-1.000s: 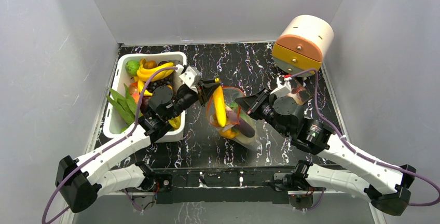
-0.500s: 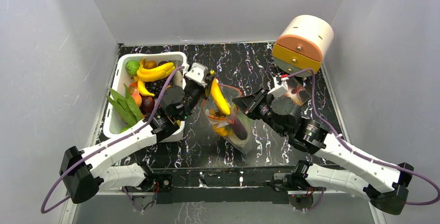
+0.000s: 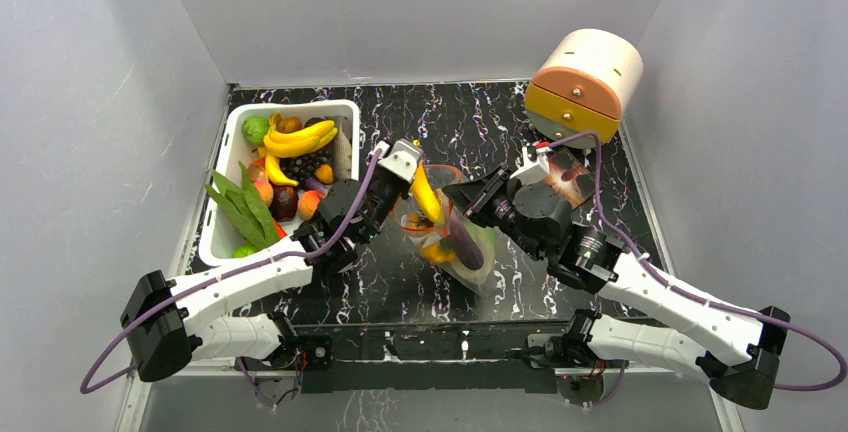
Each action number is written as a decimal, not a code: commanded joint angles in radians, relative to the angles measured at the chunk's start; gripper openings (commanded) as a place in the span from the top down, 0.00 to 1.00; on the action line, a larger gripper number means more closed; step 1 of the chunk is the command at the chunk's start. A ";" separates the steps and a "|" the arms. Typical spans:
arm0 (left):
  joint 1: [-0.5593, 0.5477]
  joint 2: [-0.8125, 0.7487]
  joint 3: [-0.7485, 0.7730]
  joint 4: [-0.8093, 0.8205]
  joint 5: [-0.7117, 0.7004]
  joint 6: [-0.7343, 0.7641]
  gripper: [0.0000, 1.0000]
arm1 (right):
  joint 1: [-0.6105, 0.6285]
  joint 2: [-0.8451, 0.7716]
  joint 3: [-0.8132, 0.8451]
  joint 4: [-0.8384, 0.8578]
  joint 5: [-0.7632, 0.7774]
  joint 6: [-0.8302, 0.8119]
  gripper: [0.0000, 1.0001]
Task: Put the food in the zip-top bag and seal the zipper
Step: Place the fake fruit in the zipper food storage bag.
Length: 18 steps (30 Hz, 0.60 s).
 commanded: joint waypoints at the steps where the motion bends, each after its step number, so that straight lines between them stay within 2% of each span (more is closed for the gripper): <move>1: -0.048 -0.012 0.001 0.092 0.003 -0.026 1.00 | 0.000 0.017 0.046 0.152 0.054 0.035 1.00; 11: -0.116 -0.070 -0.085 0.032 -0.036 -0.170 1.00 | 0.000 0.060 0.068 0.213 0.105 0.049 1.00; 18: -0.119 -0.142 -0.132 -0.004 0.059 -0.336 1.00 | 0.000 0.060 0.067 0.246 0.093 -0.002 1.00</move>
